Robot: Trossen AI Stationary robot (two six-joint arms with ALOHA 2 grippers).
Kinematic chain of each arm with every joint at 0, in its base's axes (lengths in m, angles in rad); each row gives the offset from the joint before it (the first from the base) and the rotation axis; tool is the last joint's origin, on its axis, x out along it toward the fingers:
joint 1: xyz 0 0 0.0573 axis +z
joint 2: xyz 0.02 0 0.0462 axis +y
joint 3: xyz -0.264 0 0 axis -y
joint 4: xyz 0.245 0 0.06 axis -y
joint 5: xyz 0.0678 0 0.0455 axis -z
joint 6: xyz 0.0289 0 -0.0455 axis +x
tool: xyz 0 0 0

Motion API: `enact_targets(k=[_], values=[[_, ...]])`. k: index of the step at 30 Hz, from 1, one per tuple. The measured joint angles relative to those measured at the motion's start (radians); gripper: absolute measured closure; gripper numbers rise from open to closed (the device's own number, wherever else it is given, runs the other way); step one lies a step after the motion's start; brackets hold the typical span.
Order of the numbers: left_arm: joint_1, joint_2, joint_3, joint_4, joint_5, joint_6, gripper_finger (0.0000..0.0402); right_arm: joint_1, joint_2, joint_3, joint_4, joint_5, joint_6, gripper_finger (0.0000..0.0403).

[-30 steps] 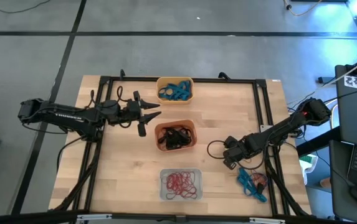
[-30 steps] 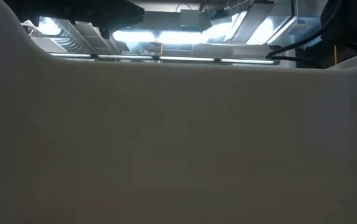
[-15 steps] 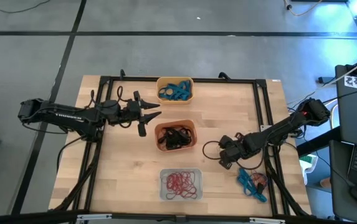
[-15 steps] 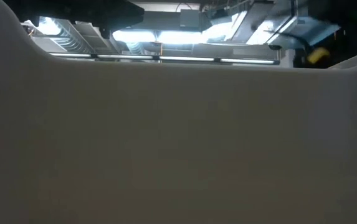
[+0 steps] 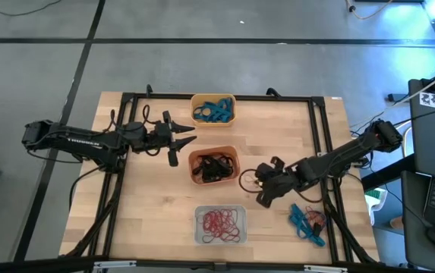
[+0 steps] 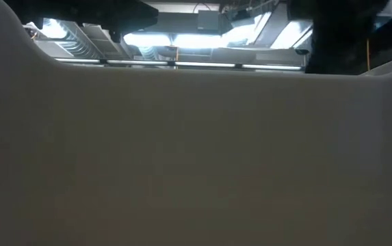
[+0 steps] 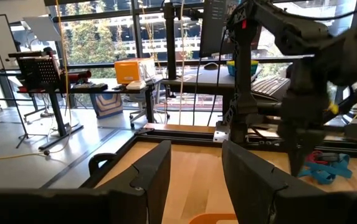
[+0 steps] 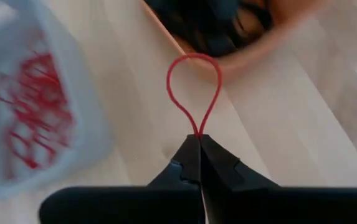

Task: Sort rubber bands into baskets
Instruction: Put the red rubber band in the white bin

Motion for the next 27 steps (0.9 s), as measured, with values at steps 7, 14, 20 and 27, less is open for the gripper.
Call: enact_targets(k=[7,14,20,27], values=[[0.000,0.000,0.000,0.000,0.000,0.000,0.0260,0.000,0.000,0.033,0.228,-0.021,-0.120,0.0402],[0.000,0.000,0.000,0.000,0.000,0.000,0.0260,0.000,0.006,0.034,0.467,-0.132,-0.213,0.0402],[0.000,0.000,0.000,0.004,0.000,0.000,0.0260,0.003,0.037,0.035,0.627,-0.252,-0.272,0.0402],[0.000,-0.001,0.000,0.004,0.000,0.000,0.0260,0.025,0.114,0.035,0.662,-0.306,-0.288,0.0402]])
